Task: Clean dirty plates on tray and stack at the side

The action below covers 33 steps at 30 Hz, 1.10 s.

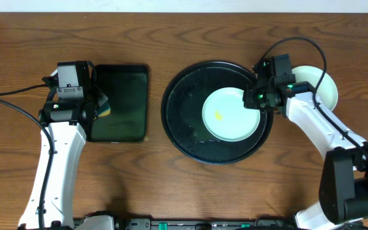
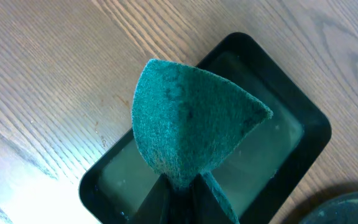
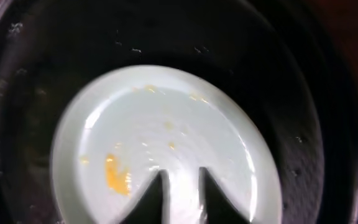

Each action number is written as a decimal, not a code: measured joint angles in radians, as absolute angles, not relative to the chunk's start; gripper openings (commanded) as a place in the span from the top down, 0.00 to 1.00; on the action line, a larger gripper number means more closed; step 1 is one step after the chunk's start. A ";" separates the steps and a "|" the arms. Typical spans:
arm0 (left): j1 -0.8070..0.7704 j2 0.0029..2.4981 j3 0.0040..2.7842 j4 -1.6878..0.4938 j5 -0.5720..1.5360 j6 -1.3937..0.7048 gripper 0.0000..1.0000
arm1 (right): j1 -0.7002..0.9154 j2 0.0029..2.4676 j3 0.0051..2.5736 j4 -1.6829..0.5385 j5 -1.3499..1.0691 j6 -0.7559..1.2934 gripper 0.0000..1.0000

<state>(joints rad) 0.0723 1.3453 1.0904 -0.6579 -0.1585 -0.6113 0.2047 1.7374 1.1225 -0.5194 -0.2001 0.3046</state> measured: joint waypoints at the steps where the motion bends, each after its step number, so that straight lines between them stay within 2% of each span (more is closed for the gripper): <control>1: 0.072 1.346 1.090 -0.658 -0.159 -0.609 0.92 | 0.200 1.738 1.122 -0.524 -0.189 0.305 0.57; 5: 0.072 1.346 1.090 -0.658 -0.159 -0.605 0.92 | 0.179 1.738 1.123 -0.564 -0.162 0.278 0.52; 9: 0.072 1.345 1.090 -0.656 -0.159 -0.605 0.92 | 0.162 1.739 1.123 -0.610 -0.130 0.231 0.59; 18: 0.072 1.346 1.090 -0.654 -0.159 -0.605 0.92 | 0.171 1.863 1.123 -0.588 -0.103 0.193 0.62; 21: 0.072 1.346 1.089 -0.654 -0.159 -0.604 0.92 | 0.173 1.877 1.127 -0.562 -0.097 0.184 0.73; 24: 0.072 1.347 1.089 -0.654 -0.159 -0.605 0.92 | 0.171 1.882 1.126 -0.547 -0.097 0.172 0.99; 33: 0.072 1.418 1.088 -0.628 -0.120 -0.591 0.92 | 0.208 1.882 1.127 -0.467 -0.157 0.201 0.99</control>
<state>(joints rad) 0.0723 1.4178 1.0878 -0.6285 -0.1200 -0.5907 0.2081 1.8824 1.1275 -0.4667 -0.1566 0.2012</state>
